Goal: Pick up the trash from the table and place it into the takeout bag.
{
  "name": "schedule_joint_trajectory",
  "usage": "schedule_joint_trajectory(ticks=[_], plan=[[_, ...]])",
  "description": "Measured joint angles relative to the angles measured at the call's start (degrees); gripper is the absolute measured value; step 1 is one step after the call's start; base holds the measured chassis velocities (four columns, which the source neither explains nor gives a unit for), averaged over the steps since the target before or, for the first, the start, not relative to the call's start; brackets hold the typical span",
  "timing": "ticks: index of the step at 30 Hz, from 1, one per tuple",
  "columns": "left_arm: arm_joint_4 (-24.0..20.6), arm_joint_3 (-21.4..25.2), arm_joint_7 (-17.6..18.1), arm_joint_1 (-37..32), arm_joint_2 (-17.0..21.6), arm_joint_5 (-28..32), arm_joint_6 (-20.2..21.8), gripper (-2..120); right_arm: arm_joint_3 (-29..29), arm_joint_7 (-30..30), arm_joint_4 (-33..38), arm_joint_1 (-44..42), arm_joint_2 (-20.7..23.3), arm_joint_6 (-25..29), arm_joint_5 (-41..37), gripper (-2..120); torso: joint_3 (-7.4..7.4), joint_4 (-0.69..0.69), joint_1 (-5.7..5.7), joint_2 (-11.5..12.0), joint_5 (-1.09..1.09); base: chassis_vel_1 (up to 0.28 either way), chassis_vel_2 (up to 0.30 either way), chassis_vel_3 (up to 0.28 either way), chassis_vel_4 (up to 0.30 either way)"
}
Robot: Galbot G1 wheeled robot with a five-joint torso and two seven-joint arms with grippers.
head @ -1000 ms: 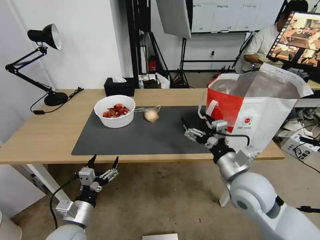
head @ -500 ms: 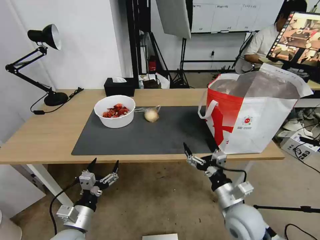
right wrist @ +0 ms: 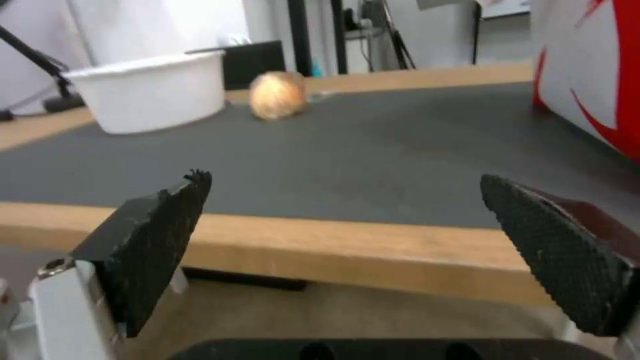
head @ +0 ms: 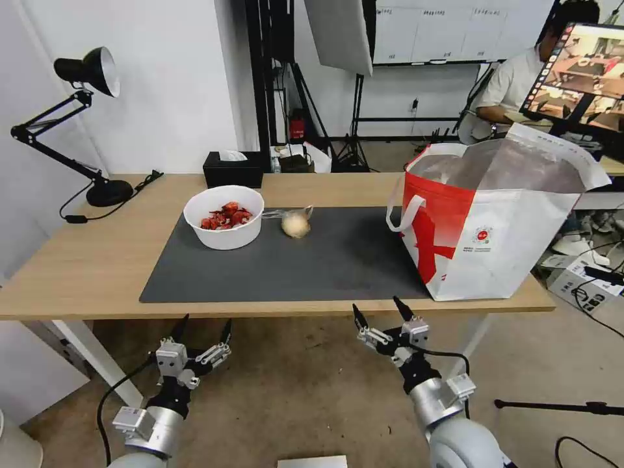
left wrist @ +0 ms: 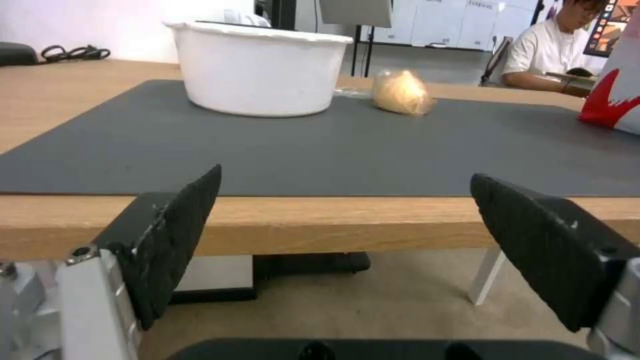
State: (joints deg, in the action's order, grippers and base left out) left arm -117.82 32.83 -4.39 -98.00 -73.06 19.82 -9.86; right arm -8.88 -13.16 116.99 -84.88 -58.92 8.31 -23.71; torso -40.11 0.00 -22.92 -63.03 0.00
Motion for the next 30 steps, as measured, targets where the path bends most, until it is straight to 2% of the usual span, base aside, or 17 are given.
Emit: schedule_joint_trajectory(ticks=[14, 30], plan=[[0.0, 0.0, -1.1, -0.2, 0.1, -0.1, 0.0, 100, 0.7, -4.0, 1.8, -2.5, -1.4, -2.5, 3.5, 100, 0.0, 0.0, 0.0, 0.0, -0.01, 0.0, 0.0, 0.0, 0.0], [-0.7, 0.1, -1.1, -0.9, 0.1, -0.2, 0.0, 100, 0.1, -4.6, 2.3, -2.9, -0.7, -2.7, 3.4, 100, 0.0, 0.0, 0.0, 0.0, 0.0, 0.0, 0.0, 0.0, 0.0]])
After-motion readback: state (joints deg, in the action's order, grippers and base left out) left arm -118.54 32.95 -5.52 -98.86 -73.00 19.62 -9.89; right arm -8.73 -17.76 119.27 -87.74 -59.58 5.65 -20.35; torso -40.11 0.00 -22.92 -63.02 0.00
